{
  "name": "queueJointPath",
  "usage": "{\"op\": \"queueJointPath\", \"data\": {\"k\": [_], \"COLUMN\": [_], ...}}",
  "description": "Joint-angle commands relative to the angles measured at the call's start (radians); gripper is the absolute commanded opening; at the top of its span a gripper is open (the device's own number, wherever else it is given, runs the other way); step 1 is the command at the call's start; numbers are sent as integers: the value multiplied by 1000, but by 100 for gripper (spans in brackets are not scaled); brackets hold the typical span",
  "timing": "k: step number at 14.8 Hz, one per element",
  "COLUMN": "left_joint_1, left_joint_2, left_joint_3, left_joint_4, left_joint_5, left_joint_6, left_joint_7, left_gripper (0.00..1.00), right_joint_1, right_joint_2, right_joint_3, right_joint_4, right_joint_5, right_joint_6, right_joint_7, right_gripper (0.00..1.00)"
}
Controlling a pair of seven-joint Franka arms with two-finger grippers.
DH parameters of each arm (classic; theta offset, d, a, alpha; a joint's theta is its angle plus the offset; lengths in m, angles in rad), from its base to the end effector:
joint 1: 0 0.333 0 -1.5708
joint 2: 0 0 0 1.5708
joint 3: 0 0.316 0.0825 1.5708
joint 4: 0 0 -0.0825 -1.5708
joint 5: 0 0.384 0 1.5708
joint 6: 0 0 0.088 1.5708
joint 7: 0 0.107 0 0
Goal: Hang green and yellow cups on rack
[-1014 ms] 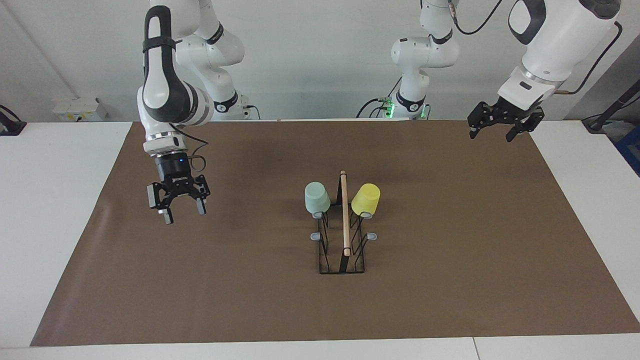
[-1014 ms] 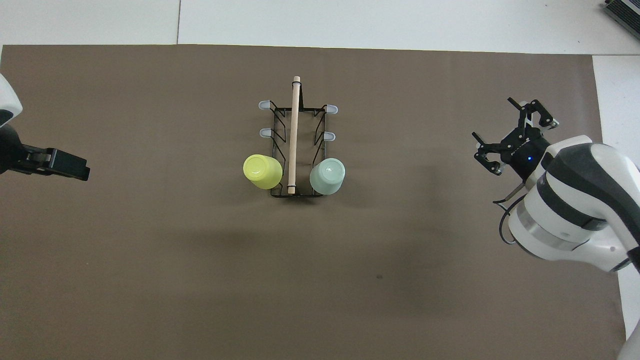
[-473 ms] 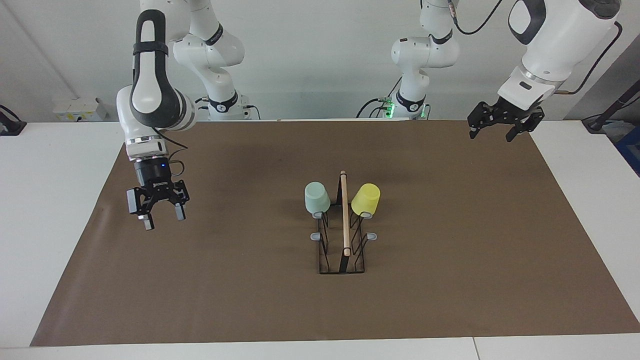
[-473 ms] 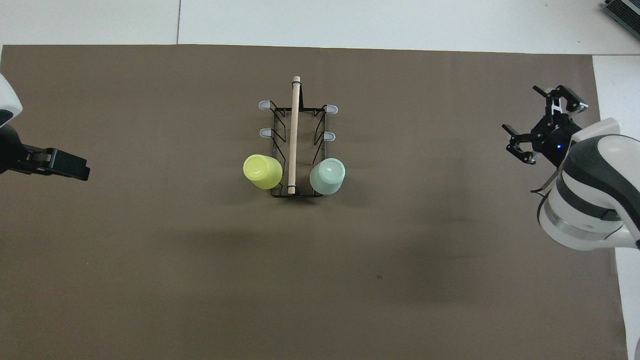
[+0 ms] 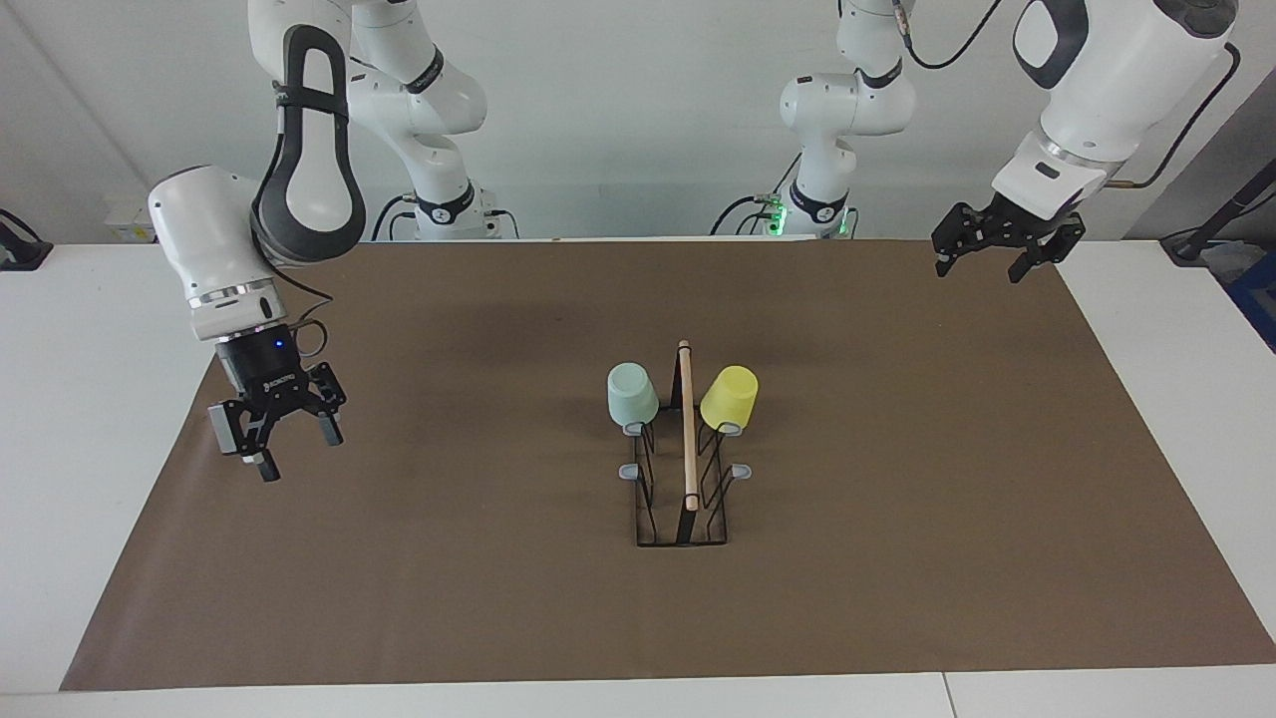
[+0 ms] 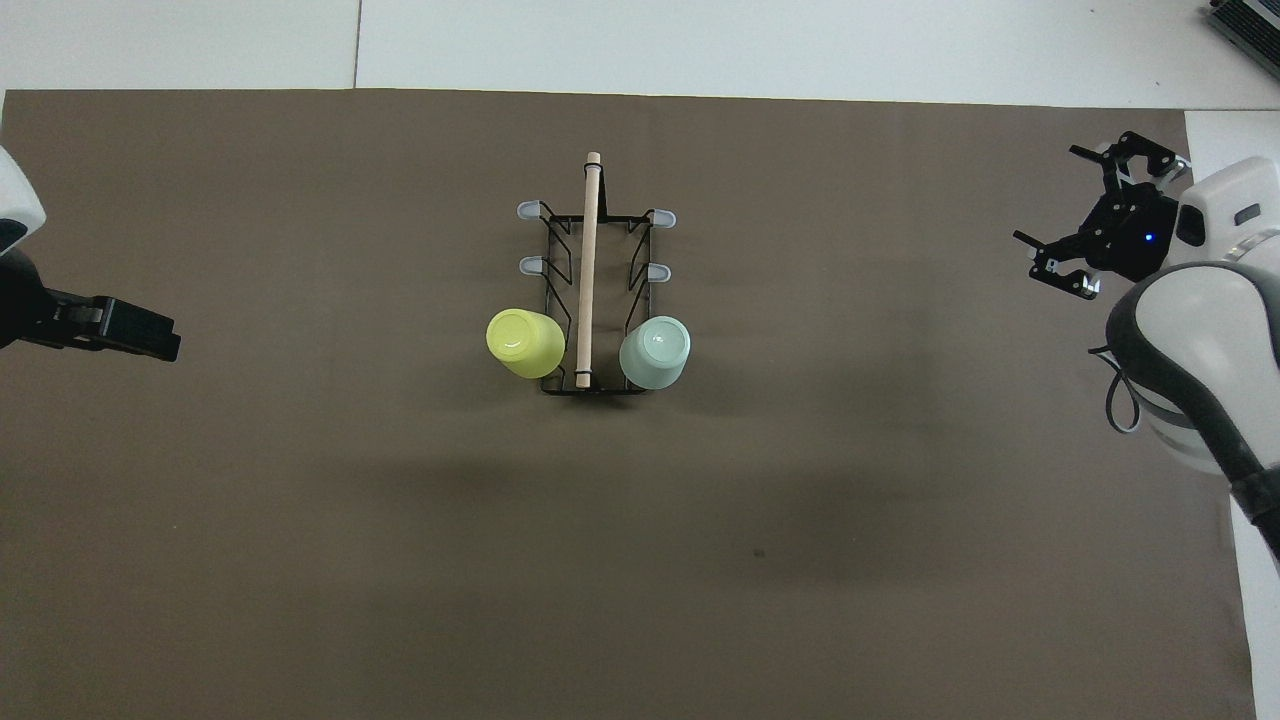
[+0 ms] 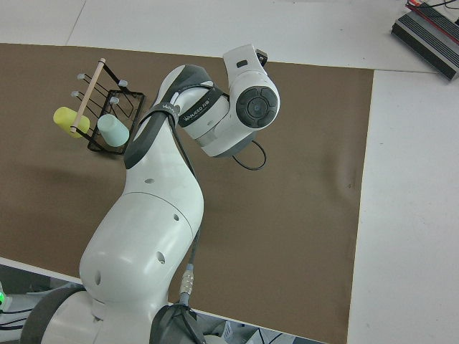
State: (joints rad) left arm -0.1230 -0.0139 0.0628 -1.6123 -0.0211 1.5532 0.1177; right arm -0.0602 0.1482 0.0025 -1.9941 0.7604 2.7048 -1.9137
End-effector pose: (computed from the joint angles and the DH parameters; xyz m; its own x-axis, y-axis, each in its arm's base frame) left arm 0.5462 -0.0350 0.6111 0.9832 -0.1773 -0.0423 -0.1763 -0.9840 0.0271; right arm 0.6198 -0.0597 0.4435 0.1633 0.8842 0.4375 0.7737 -0.3900 0.4993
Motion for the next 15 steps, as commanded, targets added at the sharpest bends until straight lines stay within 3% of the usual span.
{"op": "queueJointPath", "data": {"k": [1,5,9,12,15], "left_joint_1": [-1,-1,-1,-6,-3], "left_joint_2": [0,0,0,0,0], "left_joint_3": [0,0,-1,-1,0], "left_joint_4": [12,12,12,12,12], "left_joint_5": [12,12,12,12,12], "left_joint_6": [-1,1,1,1,-1], "left_joint_7": [10,8,10,8,10], "left_gripper": [100,100,100,100,100], "right_joint_1": [-13,-17,0,58,137], "right_joint_2": [7,-30,-85,-120,-134], "right_joint_3": [-6,-4,7,7,10], "right_joint_4": [61,144,152,153,185], "right_joint_5": [-203,-485,-617,-790,-911], "right_joint_6": [-118,-319,-445,-540,-690], "right_joint_7": [218,545,888,1172,1567], "right_gripper": [100,100,100,100,100]}}
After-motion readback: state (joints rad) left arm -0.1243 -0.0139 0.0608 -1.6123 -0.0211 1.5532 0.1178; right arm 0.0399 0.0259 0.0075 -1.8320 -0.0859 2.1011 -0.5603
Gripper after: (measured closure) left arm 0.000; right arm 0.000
